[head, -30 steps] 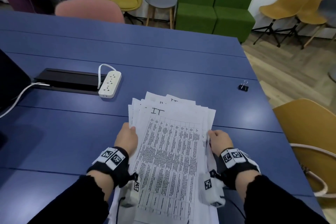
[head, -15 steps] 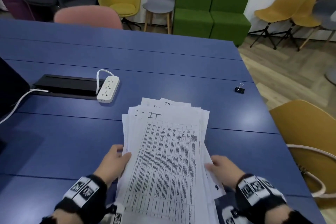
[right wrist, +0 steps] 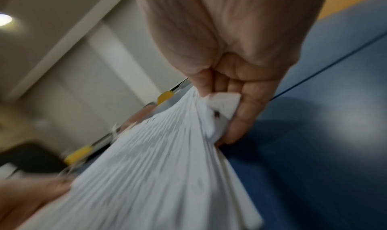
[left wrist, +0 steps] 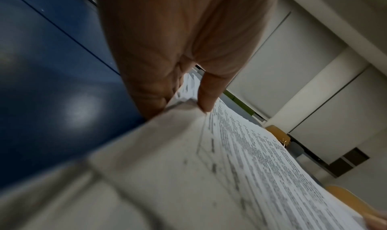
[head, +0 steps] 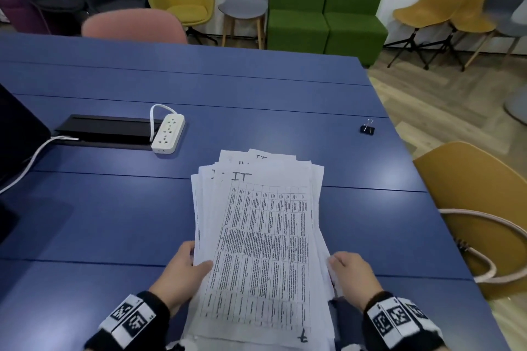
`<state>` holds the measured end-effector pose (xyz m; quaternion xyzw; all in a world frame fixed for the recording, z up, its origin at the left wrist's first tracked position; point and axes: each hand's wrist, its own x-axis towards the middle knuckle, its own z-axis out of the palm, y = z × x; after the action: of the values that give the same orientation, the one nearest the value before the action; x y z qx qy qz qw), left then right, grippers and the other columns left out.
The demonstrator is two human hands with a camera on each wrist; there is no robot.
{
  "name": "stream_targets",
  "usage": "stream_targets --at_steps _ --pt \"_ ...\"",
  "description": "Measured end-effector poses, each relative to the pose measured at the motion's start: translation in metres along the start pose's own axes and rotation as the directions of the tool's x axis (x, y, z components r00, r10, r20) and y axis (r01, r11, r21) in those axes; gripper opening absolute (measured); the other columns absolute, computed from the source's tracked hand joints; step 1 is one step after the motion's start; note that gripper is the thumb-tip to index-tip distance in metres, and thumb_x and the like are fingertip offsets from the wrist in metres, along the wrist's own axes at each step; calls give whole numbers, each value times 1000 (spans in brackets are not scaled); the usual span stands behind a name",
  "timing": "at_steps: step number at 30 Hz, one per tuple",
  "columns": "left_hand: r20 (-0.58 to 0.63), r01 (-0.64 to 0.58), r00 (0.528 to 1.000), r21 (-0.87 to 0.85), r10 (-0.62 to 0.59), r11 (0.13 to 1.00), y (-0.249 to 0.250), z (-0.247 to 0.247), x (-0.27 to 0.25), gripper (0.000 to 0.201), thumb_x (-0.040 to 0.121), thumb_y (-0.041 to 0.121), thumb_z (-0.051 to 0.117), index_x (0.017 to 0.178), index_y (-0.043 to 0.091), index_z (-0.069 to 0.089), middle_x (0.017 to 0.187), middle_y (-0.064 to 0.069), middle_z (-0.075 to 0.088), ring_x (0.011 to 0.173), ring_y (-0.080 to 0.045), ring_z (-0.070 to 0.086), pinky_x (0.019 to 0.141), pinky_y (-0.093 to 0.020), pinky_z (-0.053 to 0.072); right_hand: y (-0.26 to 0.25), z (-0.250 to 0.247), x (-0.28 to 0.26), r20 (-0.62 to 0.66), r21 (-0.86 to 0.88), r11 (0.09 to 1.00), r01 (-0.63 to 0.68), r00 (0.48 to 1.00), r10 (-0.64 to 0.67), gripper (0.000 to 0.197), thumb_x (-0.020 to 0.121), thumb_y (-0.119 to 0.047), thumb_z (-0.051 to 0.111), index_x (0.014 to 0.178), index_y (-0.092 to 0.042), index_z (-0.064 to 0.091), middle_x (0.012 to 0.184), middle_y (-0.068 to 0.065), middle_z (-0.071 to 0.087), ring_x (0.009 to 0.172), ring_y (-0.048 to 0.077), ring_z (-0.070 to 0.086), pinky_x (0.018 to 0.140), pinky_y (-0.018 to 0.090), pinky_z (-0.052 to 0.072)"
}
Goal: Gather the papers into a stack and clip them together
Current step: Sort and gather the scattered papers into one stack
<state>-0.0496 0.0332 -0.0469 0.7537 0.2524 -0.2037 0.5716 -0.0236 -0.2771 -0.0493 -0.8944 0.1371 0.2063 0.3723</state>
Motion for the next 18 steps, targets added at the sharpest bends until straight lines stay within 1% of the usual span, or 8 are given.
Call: stream_targets --at_steps 2,4,6,8,11,13,16,18 --pt "7 -22 1000 51 22 998 -2 3 -4 37 93 7 57 124 19 41 116 -2 64 104 -20 63 92 -39 52 -1 3 -8 48 -126 991 45 998 -39 38 96 -19 42 59 -15 32 59 -4 42 54 11 37 51 23 32" --pt "-13 -57 998 115 58 992 -3 9 -7 37 93 6 55 124 21 41 115 1 61 105 -17 61 91 -34 50 1 8 -12 63 -179 983 51 997 -40 39 96 -19 42 59 -15 28 59 -4 38 54 10 34 52 24 29" --pt "-38 -57 997 111 61 992 -5 12 -8 37 93 7 56 123 21 42 113 3 63 104 -17 62 93 -37 51 4 5 -13 34 -136 990 36 999 -32 41 96 -20 43 58 -15 27 58 -4 36 53 10 33 54 26 30" --pt "-59 -37 997 68 41 997 -7 13 -8 34 91 8 60 120 20 45 111 3 65 101 -17 64 94 -41 52 5 2 -15 11 -86 996 28 1000 -27 43 97 -24 41 57 -15 29 57 -4 37 54 11 36 59 28 34" --pt "-80 -28 996 25 30 999 -9 18 -6 35 88 11 64 118 19 47 111 1 65 100 -19 65 93 -44 53 2 7 -22 94 -137 989 52 995 -39 41 100 -33 32 63 -17 35 66 -4 45 63 13 43 66 29 36" --pt "-96 -47 994 36 51 998 -6 25 -5 39 86 13 66 119 18 46 112 0 64 100 -19 64 92 -44 53 -1 11 -24 127 -163 986 43 992 -22 39 101 -35 29 67 -18 37 71 -4 48 69 14 47 69 29 37" --pt "-96 -84 992 38 87 996 -2 38 -3 43 85 15 68 120 18 43 112 2 61 102 -18 62 93 -43 52 -6 11 -21 148 -169 985 15 989 10 39 101 -37 28 69 -18 39 72 -5 49 72 15 49 72 29 38" --pt "-81 -97 991 76 103 992 2 42 -2 42 85 16 68 118 19 42 110 5 59 102 -16 60 93 -40 51 -8 7 -20 183 -184 983 20 983 14 39 101 -38 29 68 -19 39 72 -4 48 70 14 49 69 29 40"
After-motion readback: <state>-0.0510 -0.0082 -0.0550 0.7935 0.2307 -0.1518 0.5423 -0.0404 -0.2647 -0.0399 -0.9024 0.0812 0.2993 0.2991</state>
